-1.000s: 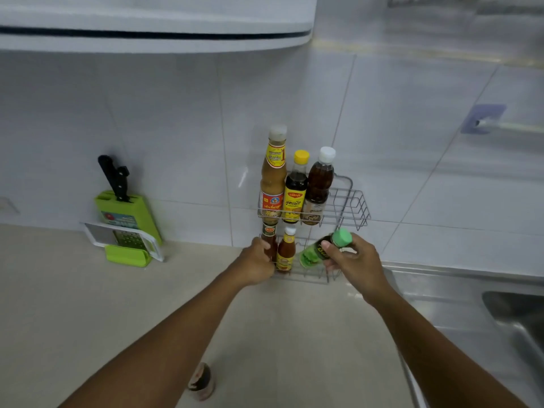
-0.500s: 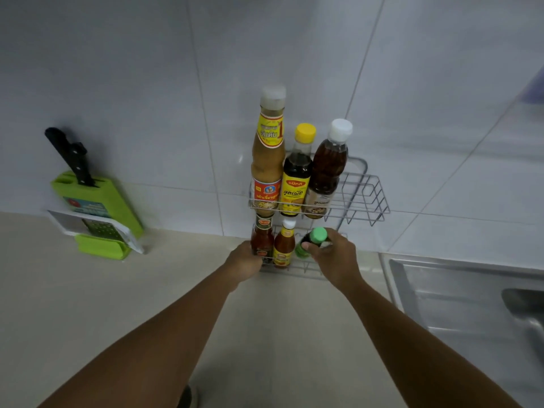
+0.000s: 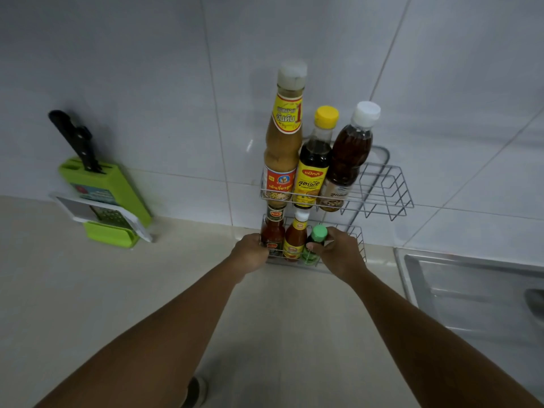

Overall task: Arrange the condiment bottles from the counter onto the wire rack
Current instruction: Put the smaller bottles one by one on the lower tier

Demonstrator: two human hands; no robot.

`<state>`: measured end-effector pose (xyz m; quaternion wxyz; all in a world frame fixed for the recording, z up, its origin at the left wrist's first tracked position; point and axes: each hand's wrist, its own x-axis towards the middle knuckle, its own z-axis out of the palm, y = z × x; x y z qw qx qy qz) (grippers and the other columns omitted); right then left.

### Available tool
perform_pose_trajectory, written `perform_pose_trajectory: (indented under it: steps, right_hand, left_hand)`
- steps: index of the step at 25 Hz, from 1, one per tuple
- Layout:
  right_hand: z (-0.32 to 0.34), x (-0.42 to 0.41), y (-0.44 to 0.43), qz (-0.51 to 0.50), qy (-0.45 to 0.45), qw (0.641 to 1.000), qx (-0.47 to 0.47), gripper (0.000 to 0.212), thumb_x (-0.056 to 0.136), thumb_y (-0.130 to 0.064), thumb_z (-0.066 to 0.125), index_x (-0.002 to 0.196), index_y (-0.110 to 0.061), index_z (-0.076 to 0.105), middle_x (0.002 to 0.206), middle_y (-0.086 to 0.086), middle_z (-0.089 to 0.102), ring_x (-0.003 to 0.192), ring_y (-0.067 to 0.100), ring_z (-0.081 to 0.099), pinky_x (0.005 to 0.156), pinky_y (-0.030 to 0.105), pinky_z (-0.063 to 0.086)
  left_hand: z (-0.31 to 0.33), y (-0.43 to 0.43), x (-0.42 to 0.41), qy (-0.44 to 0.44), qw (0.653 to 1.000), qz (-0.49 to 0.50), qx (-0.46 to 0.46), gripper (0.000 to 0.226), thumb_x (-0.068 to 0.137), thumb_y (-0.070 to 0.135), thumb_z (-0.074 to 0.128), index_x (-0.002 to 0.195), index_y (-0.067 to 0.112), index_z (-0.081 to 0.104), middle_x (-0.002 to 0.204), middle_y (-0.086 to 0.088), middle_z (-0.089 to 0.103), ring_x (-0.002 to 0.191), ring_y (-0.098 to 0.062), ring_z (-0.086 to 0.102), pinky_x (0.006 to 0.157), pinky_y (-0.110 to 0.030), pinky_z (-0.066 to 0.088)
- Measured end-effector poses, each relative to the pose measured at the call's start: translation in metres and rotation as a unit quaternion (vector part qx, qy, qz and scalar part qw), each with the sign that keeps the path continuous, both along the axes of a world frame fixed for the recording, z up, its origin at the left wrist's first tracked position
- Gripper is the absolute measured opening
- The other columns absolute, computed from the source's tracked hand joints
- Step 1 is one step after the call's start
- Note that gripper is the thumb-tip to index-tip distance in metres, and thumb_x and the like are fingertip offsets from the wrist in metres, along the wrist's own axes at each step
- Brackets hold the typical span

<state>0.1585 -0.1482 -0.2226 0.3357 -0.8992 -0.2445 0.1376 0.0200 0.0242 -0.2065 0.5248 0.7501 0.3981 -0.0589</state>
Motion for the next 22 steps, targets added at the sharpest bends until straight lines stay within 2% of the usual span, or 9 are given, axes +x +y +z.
perform_pose_trajectory:
  steps: [4, 6, 9, 11, 13, 15, 17, 19, 22]
  right_hand:
    - [-0.002, 0.0, -0.004, -0.004, 0.023, 1.0, -0.001, 0.051, 0.081, -0.036, 0.083, 0.123, -0.013, 0.066, 0.104, -0.006, 0.063, 0.087, 0.015, 0.06, 0.061, 0.008, 0.032]
    - [-0.004, -0.001, -0.007, 0.007, 0.03, 0.999, -0.012, 0.057, 0.077, -0.038, 0.086, 0.125, -0.015, 0.065, 0.111, -0.003, 0.068, 0.093, 0.015, 0.063, 0.062, 0.01, 0.034]
    - [-0.003, -0.006, -0.012, 0.009, 0.032, 0.999, -0.009, 0.066, 0.076, -0.03, 0.088, 0.134, -0.013, 0.06, 0.123, 0.005, 0.07, 0.099, 0.016, 0.06, 0.067, 0.015, 0.039]
    - [0.002, -0.013, -0.015, -0.005, 0.034, 0.999, -0.005, 0.074, 0.077, -0.024, 0.087, 0.142, -0.011, 0.053, 0.13, 0.009, 0.067, 0.109, 0.02, 0.061, 0.076, 0.021, 0.041]
    - [0.009, -0.024, -0.018, -0.021, 0.037, 0.999, 0.009, 0.076, 0.079, -0.017, 0.084, 0.146, -0.009, 0.049, 0.136, 0.011, 0.063, 0.121, 0.025, 0.059, 0.085, 0.024, 0.041]
    - [0.017, -0.04, -0.021, -0.036, 0.015, 0.999, 0.03, 0.069, 0.081, -0.012, 0.081, 0.143, -0.006, 0.05, 0.136, 0.013, 0.061, 0.125, 0.028, 0.055, 0.092, 0.025, 0.039]
    - [0.025, -0.065, -0.022, -0.054, -0.031, 0.996, 0.057, 0.06, 0.084, -0.008, 0.076, 0.139, -0.005, 0.053, 0.133, 0.015, 0.059, 0.126, 0.03, 0.053, 0.098, 0.029, 0.039]
    - [0.027, -0.086, -0.021, -0.07, -0.082, 0.99, 0.089, 0.05, 0.084, -0.003, 0.07, 0.133, -0.006, 0.059, 0.126, 0.016, 0.06, 0.119, 0.03, 0.055, 0.102, 0.034, 0.045]
    - [0.035, -0.129, -0.016, -0.016, -0.132, 0.982, 0.136, 0.033, 0.084, 0.004, 0.064, 0.114, -0.007, 0.071, 0.109, 0.012, 0.069, 0.098, 0.023, 0.066, 0.091, 0.037, 0.056]
  left_hand:
    - [0.001, -0.001, -0.001, 0.0, 1.0, -0.003, -0.004, 0.03, 0.086, 0.017, 0.056, 0.113, 0.015, 0.07, 0.114, -0.011, 0.071, 0.106, -0.031, 0.065, 0.095, -0.04, 0.052]
    - [0.002, -0.001, -0.002, 0.0, 1.0, -0.005, -0.005, 0.029, 0.088, 0.014, 0.056, 0.114, 0.013, 0.069, 0.115, -0.011, 0.071, 0.107, -0.032, 0.064, 0.096, -0.04, 0.051]
    - [0.003, 0.001, -0.003, 0.0, 1.0, -0.005, -0.003, 0.029, 0.087, 0.014, 0.057, 0.113, 0.009, 0.069, 0.118, -0.01, 0.07, 0.107, -0.03, 0.064, 0.098, -0.042, 0.051]
    - [0.009, 0.002, -0.007, -0.004, 1.0, -0.009, -0.007, 0.039, 0.09, 0.014, 0.059, 0.128, 0.005, 0.061, 0.124, -0.007, 0.064, 0.114, -0.03, 0.06, 0.098, -0.037, 0.047]
    - [0.019, 0.003, -0.015, -0.005, 1.0, -0.013, -0.008, 0.055, 0.093, 0.014, 0.058, 0.146, 0.004, 0.045, 0.142, -0.012, 0.055, 0.13, -0.03, 0.052, 0.099, -0.029, 0.04]
    - [0.03, 0.008, -0.027, -0.007, 1.0, -0.028, -0.008, 0.059, 0.095, 0.012, 0.056, 0.151, 0.008, 0.039, 0.15, -0.011, 0.049, 0.134, -0.029, 0.05, 0.103, -0.028, 0.04]
    - [0.042, 0.015, -0.044, -0.012, 0.999, -0.045, -0.009, 0.055, 0.095, 0.009, 0.055, 0.148, 0.011, 0.045, 0.144, -0.012, 0.055, 0.126, -0.03, 0.056, 0.107, -0.037, 0.047]
    - [0.055, 0.02, -0.06, -0.024, 0.997, -0.071, -0.02, 0.047, 0.094, 0.004, 0.052, 0.141, 0.012, 0.052, 0.133, -0.012, 0.062, 0.112, -0.028, 0.062, 0.101, -0.041, 0.05]
    - [0.07, 0.03, -0.102, -0.024, 0.994, -0.105, -0.022, 0.047, 0.095, -0.004, 0.043, 0.136, 0.015, 0.055, 0.124, -0.01, 0.064, 0.102, -0.027, 0.063, 0.086, -0.034, 0.05]
